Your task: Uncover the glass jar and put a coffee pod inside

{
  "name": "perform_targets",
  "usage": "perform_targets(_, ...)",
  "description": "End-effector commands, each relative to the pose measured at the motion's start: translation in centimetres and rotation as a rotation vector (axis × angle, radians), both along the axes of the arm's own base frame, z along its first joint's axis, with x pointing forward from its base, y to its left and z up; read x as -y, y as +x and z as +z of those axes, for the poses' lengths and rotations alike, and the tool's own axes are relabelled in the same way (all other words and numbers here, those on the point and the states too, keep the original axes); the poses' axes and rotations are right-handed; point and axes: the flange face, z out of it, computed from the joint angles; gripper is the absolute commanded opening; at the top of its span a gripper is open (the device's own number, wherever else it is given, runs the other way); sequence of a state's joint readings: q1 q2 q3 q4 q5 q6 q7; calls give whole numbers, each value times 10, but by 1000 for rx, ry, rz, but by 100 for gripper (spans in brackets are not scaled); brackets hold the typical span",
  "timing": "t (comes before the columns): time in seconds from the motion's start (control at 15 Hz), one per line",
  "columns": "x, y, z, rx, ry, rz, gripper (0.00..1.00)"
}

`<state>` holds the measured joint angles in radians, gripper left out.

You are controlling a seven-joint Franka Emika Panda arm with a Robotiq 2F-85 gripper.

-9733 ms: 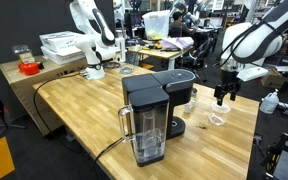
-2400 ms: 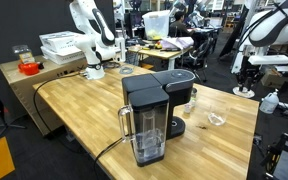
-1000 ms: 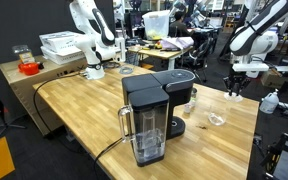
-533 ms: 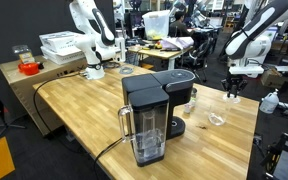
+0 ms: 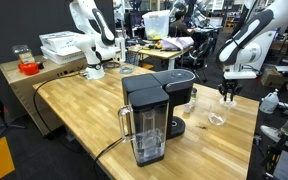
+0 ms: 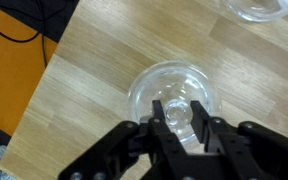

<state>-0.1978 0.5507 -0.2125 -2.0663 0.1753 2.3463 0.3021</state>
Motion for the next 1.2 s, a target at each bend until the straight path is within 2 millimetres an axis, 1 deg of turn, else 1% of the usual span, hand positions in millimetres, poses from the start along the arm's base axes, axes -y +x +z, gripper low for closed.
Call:
perform_targets(0.0, 10, 7, -11, -11, 51, -15, 8)
perform_targets(0.27, 19, 7, -25, -24, 68, -31, 8)
perform_targets(0.4, 22, 7, -26, -30, 74, -34, 8)
perform_targets(0.47, 23, 8, -23, -31, 75, -34, 8)
perform_targets(0.53, 24, 8, -21, -33, 73, -32, 50)
perform_targets(0.6, 24, 8, -20, -32, 71, -32, 58)
perform_targets(0.73, 23, 7, -17, -38, 65, -24, 70)
perform_targets(0.93, 14, 1, -9, -53, 72, 0, 92)
perform_targets(1.0, 9, -3, -5, -57, 72, 12, 98)
perform_targets(1.13, -3, -12, 4, -66, 67, 50, 100)
